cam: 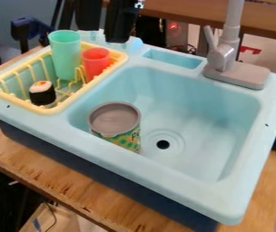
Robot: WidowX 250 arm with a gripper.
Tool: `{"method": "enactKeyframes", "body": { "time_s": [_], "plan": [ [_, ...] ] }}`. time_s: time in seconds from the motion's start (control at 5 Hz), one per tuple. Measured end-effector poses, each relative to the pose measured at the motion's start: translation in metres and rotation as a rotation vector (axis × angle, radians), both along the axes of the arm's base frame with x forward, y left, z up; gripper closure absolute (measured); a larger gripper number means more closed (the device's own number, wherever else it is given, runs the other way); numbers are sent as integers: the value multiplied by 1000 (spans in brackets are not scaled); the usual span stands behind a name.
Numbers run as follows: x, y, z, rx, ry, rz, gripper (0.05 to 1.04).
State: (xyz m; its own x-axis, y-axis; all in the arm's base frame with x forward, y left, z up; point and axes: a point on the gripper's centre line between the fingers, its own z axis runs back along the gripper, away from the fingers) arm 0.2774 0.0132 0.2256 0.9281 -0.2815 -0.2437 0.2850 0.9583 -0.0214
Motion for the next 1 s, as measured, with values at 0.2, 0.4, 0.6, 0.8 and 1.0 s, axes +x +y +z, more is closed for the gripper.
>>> {"method": "enactKeyframes", "body": {
  "time_s": [0.2, 0.4, 0.6, 0.8, 1.0],
  "plan": [
    [1, 0, -9, -2, 34, 1, 83],
    [-1, -4, -30, -27, 58, 4, 83],
    [-6, -8, -47, -54, 82, 9, 83],
    [-14, -10, -52, -75, 69, 11, 83],
    [-18, -3, -58, -75, 79, 42, 83]
  ]
}}
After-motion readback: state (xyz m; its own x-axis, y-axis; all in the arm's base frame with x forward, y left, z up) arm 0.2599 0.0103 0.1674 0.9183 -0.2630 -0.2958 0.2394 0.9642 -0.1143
